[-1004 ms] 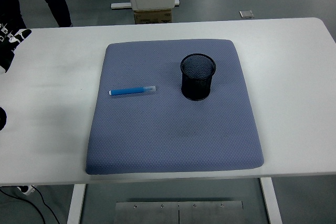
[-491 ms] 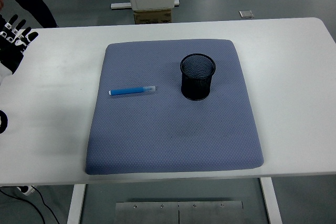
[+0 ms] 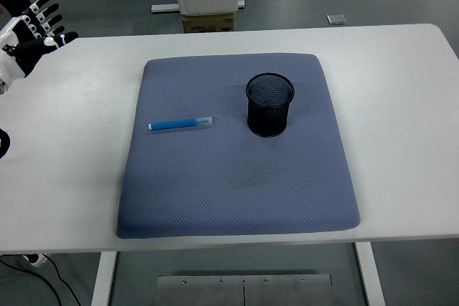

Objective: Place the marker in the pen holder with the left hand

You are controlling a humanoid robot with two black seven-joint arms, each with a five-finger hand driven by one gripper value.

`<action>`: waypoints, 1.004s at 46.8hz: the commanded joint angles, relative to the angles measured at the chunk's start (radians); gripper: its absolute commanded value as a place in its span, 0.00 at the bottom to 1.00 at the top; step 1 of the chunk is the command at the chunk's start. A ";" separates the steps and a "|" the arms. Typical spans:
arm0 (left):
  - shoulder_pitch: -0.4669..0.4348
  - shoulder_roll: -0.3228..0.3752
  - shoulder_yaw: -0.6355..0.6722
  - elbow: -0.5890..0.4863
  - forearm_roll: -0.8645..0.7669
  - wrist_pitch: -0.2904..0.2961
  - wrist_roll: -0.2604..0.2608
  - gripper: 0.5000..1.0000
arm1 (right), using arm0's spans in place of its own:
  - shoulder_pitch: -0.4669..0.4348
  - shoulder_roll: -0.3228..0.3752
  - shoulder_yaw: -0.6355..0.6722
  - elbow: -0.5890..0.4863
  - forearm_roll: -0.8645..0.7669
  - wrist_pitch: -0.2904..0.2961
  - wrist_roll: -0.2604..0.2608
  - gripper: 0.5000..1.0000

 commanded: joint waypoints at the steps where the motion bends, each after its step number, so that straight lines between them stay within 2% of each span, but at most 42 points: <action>1: -0.036 -0.030 0.058 0.000 0.000 0.026 0.000 1.00 | 0.000 0.000 0.000 0.000 0.000 0.000 0.000 1.00; 6: -0.069 -0.040 0.108 0.000 0.000 0.082 0.000 1.00 | 0.000 0.000 0.001 0.000 0.000 0.000 0.000 1.00; 11: -0.093 -0.045 0.132 0.000 0.000 0.086 0.000 1.00 | 0.000 0.000 0.000 0.000 0.001 0.000 0.000 1.00; 19: -0.154 -0.089 0.299 -0.009 0.000 0.091 0.014 1.00 | 0.000 0.000 0.000 0.000 0.000 0.000 0.000 1.00; 22: -0.174 -0.094 0.353 -0.026 -0.010 0.118 0.049 1.00 | 0.000 0.000 0.000 0.000 0.001 0.000 0.000 1.00; 25: -0.191 -0.093 0.396 -0.052 -0.010 0.155 0.112 1.00 | 0.000 0.000 0.000 0.000 0.000 0.000 0.000 1.00; 26: -0.199 -0.091 0.407 -0.060 -0.010 0.158 0.133 1.00 | 0.000 0.000 0.000 0.000 0.001 0.000 0.000 1.00; 27: -0.199 -0.091 0.407 -0.060 -0.010 0.158 0.134 1.00 | 0.000 0.000 0.000 0.000 0.001 0.000 0.000 1.00; 28: -0.217 -0.090 0.427 -0.072 -0.010 0.160 0.172 1.00 | 0.000 0.000 0.000 0.000 0.000 0.000 0.000 1.00; 29: -0.225 -0.090 0.433 -0.074 -0.008 0.160 0.178 1.00 | 0.000 0.000 0.000 0.000 0.000 0.000 0.000 1.00; 42: -0.286 -0.091 0.467 -0.115 0.001 0.137 0.180 1.00 | 0.000 0.000 0.000 0.000 0.000 0.000 0.000 1.00; 47: -0.332 -0.134 0.574 -0.158 0.030 0.135 0.180 1.00 | 0.000 0.000 0.000 0.000 0.000 0.000 0.000 1.00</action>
